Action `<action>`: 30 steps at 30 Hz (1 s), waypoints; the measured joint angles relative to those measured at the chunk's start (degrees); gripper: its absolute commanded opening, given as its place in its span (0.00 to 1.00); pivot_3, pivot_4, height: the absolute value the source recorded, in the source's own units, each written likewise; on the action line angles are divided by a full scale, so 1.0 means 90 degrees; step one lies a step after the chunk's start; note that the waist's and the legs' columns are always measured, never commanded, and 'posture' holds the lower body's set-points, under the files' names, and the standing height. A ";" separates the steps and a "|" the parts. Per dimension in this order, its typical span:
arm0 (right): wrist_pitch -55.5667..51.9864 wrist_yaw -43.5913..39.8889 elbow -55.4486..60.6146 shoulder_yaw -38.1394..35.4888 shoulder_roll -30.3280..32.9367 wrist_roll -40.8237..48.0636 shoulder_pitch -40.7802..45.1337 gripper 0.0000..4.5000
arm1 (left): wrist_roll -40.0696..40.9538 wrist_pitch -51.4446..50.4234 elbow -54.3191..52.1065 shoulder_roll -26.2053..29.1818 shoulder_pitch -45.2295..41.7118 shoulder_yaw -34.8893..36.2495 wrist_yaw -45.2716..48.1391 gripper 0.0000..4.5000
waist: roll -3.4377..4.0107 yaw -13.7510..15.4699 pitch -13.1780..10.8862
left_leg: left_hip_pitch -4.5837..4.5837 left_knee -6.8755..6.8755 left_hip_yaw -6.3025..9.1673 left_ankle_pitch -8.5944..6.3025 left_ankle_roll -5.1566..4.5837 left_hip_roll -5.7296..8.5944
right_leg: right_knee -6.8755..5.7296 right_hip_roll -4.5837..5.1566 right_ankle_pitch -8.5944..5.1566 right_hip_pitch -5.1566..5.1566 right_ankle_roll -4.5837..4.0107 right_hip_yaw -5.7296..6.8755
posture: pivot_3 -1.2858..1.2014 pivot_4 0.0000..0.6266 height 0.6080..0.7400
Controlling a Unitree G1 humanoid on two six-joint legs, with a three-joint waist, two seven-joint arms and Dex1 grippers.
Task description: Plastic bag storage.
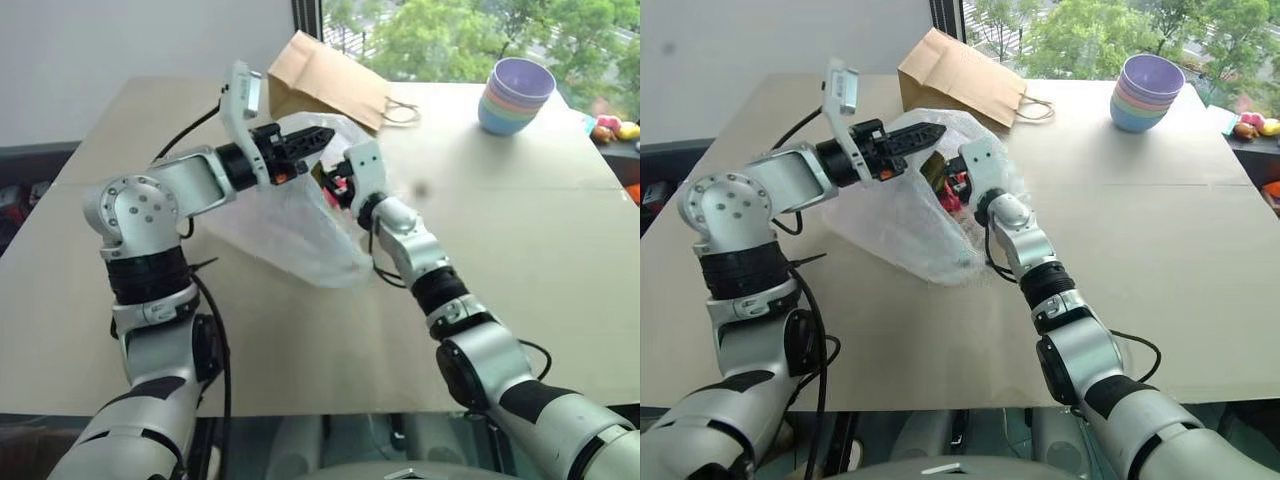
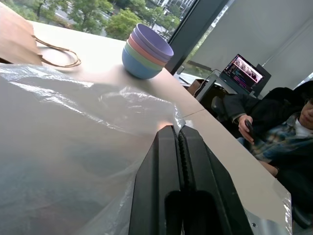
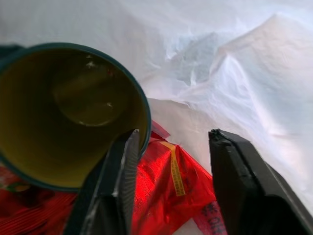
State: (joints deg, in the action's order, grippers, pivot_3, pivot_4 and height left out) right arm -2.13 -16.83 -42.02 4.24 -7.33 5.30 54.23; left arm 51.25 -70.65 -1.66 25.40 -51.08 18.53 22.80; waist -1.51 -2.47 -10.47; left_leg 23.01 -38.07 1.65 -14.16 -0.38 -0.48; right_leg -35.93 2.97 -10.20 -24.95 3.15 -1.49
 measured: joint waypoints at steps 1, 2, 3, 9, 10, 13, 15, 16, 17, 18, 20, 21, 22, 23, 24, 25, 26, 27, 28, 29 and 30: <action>-0.0016 -0.0104 0.0265 0.0015 0.0044 0.0012 -0.0153 0.88 | -0.0003 0.0038 0.0000 -0.0001 0.0030 -0.0012 0.0000 0.00 | 0.0000 0.0001 0.0000 | -0.0001 0.0000 0.0000 -0.0005 -0.0008 0.0000 | -0.0002 0.0000 0.0000 0.0001 0.0000 0.0002 | 0.52 0.24 1.00; -0.0039 -0.0172 0.0481 0.0043 0.0087 0.0005 -0.0296 0.97 | -0.0008 0.0077 -0.0001 0.0000 0.0049 -0.0012 -0.0001 0.00 | 0.0000 0.0001 0.0000 | -0.0001 0.0000 0.0001 -0.0005 -0.0008 0.0000 | -0.0003 0.0000 0.0000 0.0001 0.0000 0.0002 | 0.52 0.24 1.00; -0.0155 -0.0226 0.0874 0.0156 0.0197 -0.0046 -0.0534 0.99 | -0.0013 0.0136 -0.0002 -0.0005 0.0055 -0.0046 0.0003 0.00 | 0.0000 0.0009 0.0000 | 0.0001 0.0000 0.0001 -0.0005 -0.0008 0.0001 | -0.0002 0.0001 0.0000 0.0001 0.0000 0.0002 | 0.52 0.24 1.00; -0.1986 -0.0899 0.4711 0.0642 0.1725 -0.0163 -0.2348 0.99 | -0.0287 0.0627 0.0050 0.0014 0.0206 -0.0199 0.0115 0.00 | 0.0001 0.0082 -0.0001 | 0.0015 -0.0006 0.0004 -0.0005 -0.0009 0.0015 | 0.0002 0.0014 0.0000 0.0001 0.0002 0.0013 | 0.52 0.24 1.00; -0.2450 -0.0943 0.5393 0.0607 0.1965 -0.0119 -0.2542 0.99 | -0.0328 0.0673 0.0099 0.0019 0.0211 -0.0255 0.0136 0.00 | 0.0000 0.0082 0.0000 | 0.0015 -0.0007 0.0006 -0.0006 -0.0010 0.0012 | 0.0001 0.0011 0.0000 0.0000 0.0002 0.0015 | 0.52 0.24 1.00; -0.3554 -0.0839 0.6931 0.0555 0.2405 -0.0190 -0.2664 0.99 | -0.0437 0.0795 0.0145 -0.0029 0.0208 -0.0461 0.0227 0.00 | 0.0002 0.0021 -0.0001 | 0.0001 -0.0007 0.0002 -0.0005 -0.0010 0.0002 | -0.0007 -0.0004 -0.0002 0.0002 0.0001 0.0011 | 0.52 0.24 1.00; -0.4016 -0.0591 0.7294 0.0534 0.2403 -0.0312 -0.2566 0.99 | -0.0442 0.0830 0.0169 -0.0055 0.0203 -0.0524 0.0262 0.00 | 0.0001 0.0001 -0.0001 | -0.0014 -0.0007 -0.0002 -0.0004 -0.0009 -0.0009 | -0.0007 -0.0018 -0.0006 0.0010 0.0000 0.0003 | 0.52 0.24 1.00; -0.4221 -0.0372 0.7258 0.0530 0.2402 -0.0470 -0.2411 0.99 | -0.0445 0.0841 0.0202 -0.0062 0.0194 -0.0563 0.0273 0.00 | 0.0001 0.0003 -0.0001 | -0.0017 -0.0009 0.0000 -0.0001 -0.0006 -0.0008 | -0.0007 -0.0021 -0.0005 0.0011 0.0001 0.0002 | 0.52 0.24 1.00; -0.4294 -0.0227 0.7116 0.0520 0.2422 -0.0606 -0.2266 0.99 | -0.0448 0.0845 0.0226 -0.0074 0.0195 -0.0569 0.0276 0.00 | 0.0001 0.0007 -0.0001 | -0.0019 -0.0014 0.0001 0.0001 -0.0004 -0.0008 | -0.0008 -0.0022 -0.0005 0.0015 0.0001 0.0002 | 0.52 0.24 1.00; -0.4318 0.0052 0.6462 0.0519 0.2427 -0.0842 -0.1889 0.99 | -0.0481 0.0864 0.0261 -0.0085 0.0192 -0.0577 0.0277 0.00 | 0.0000 0.0003 0.0000 | -0.0027 -0.0020 -0.0002 0.0001 -0.0004 -0.0010 | -0.0008 -0.0023 -0.0004 0.0023 0.0000 0.0001 | 0.52 0.24 1.00; -0.4270 0.0280 0.5783 0.0471 0.2411 -0.1020 -0.1636 0.99 | -0.0496 0.0884 0.0263 -0.0096 0.0192 -0.0611 0.0290 0.00 | -0.0001 0.0018 0.0001 | -0.0026 -0.0021 0.0000 0.0001 -0.0004 -0.0009 | -0.0007 -0.0022 -0.0003 0.0026 -0.0003 0.0002 | 0.52 0.24 1.00; -0.4194 0.0369 0.5237 0.0461 0.2339 -0.1051 -0.1450 0.99 | -0.0521 0.0910 0.0269 -0.0093 0.0188 -0.0616 0.0290 0.00 | -0.0002 0.0016 0.0001 | -0.0026 -0.0021 -0.0001 0.0001 -0.0004 -0.0009 | -0.0007 -0.0022 -0.0003 0.0026 -0.0003 0.0002 | 0.52 0.24 1.00; -0.4183 0.0418 0.4932 0.0453 0.2301 -0.1068 -0.1391 0.90 | -0.0522 0.0935 0.0262 -0.0123 0.0185 -0.0631 0.0304 0.00 | -0.0001 0.0018 0.0001 | -0.0020 -0.0016 -0.0003 0.0001 -0.0005 -0.0008 | 0.0002 -0.0021 -0.0001 0.0025 -0.0004 -0.0001 | 0.52 0.24 1.00; -0.4164 0.0446 0.4775 0.0454 0.2278 -0.1078 -0.1389 0.87 | -0.0524 0.0943 0.0261 -0.0125 0.0187 -0.0633 0.0322 0.00 | -0.0001 0.0026 0.0001 | -0.0017 -0.0016 -0.0001 0.0001 -0.0005 -0.0007 | 0.0000 -0.0020 -0.0001 0.0025 -0.0007 0.0001 | 0.52 0.24 1.00; -0.3568 0.0661 0.3152 0.0453 0.2159 -0.1140 -0.0852 0.82 | -0.0570 0.0980 0.0229 -0.0123 0.0199 -0.0662 0.0336 0.00 | 0.0003 0.0011 -0.0003 | -0.0001 -0.0013 -0.0012 0.0001 -0.0005 0.0000 | 0.0007 -0.0013 0.0001 0.0007 -0.0006 -0.0010 | 0.52 0.24 1.00; -0.3370 0.0723 0.2772 0.0415 0.2160 -0.1164 -0.0731 0.72 | -0.0570 0.0981 0.0196 -0.0124 0.0212 -0.0691 0.0338 0.00 | 0.0003 0.0014 -0.0003 | 0.0003 -0.0012 -0.0011 0.0000 -0.0005 0.0000 | 0.0006 -0.0011 0.0001 0.0003 -0.0006 -0.0010 | 0.52 0.24 1.00; -0.3061 0.0798 0.2310 0.0377 0.2174 -0.1179 -0.0552 0.60 | -0.0570 0.0983 0.0097 -0.0115 0.0264 -0.0689 0.0337 0.00 | 0.0003 0.0015 -0.0003 | 0.0008 -0.0010 -0.0010 0.0000 -0.0005 0.0001 | 0.0007 -0.0010 0.0001 -0.0002 -0.0006 -0.0009 | 0.52 0.24 1.00; -0.2903 0.0813 0.2101 0.0323 0.2186 -0.1178 -0.0461 0.50 | -0.0570 0.0985 0.0020 -0.0112 0.0299 -0.0689 0.0336 0.00 | 0.0003 0.0017 -0.0003 | 0.0014 -0.0007 -0.0010 0.0000 -0.0005 0.0001 | 0.0007 -0.0008 0.0001 -0.0010 -0.0006 -0.0009 | 0.52 0.24 1.00; -0.2712 0.0815 0.1900 0.0242 0.2219 -0.1171 -0.0365 0.39 | -0.0570 0.0989 -0.0064 -0.0106 0.0337 -0.0688 0.0333 0.00 | 0.0003 0.0020 -0.0003 | 0.0031 -0.0006 -0.0008 0.0001 -0.0003 0.0002 | 0.0006 -0.0007 0.0001 -0.0025 -0.0006 -0.0008 | 0.52 0.24 1.00; -0.2566 0.0807 0.1769 0.0186 0.2260 -0.1162 -0.0286 0.27 | -0.0569 0.0989 -0.0137 -0.0095 0.0373 -0.0684 0.0328 0.00 | 0.0003 0.0018 -0.0003 | 0.0054 -0.0007 -0.0006 0.0004 0.0002 0.0002 | 0.0005 -0.0007 0.0002 -0.0047 -0.0006 -0.0007 | 0.52 0.24 1.00; -0.2448 0.0798 0.1679 0.0140 0.2302 -0.1157 -0.0236 0.15 | -0.0568 0.0993 -0.0213 -0.0081 0.0418 -0.0684 0.0329 0.00 | 0.0003 0.0018 -0.0003 | 0.0078 -0.0011 -0.0006 0.0014 0.0020 0.0002 | 0.0001 -0.0006 0.0003 -0.0070 -0.0006 -0.0007 | 0.52 0.24 1.00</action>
State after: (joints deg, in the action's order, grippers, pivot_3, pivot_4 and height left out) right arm -24.16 -9.64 -26.91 5.49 13.39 -5.11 52.11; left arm 46.14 -61.72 -3.58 24.67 -47.32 12.37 25.76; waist -1.48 -2.31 -10.49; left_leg 23.71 -38.16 1.60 -14.03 -0.21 -0.46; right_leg -35.92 2.91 -10.17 -25.58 3.10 -1.55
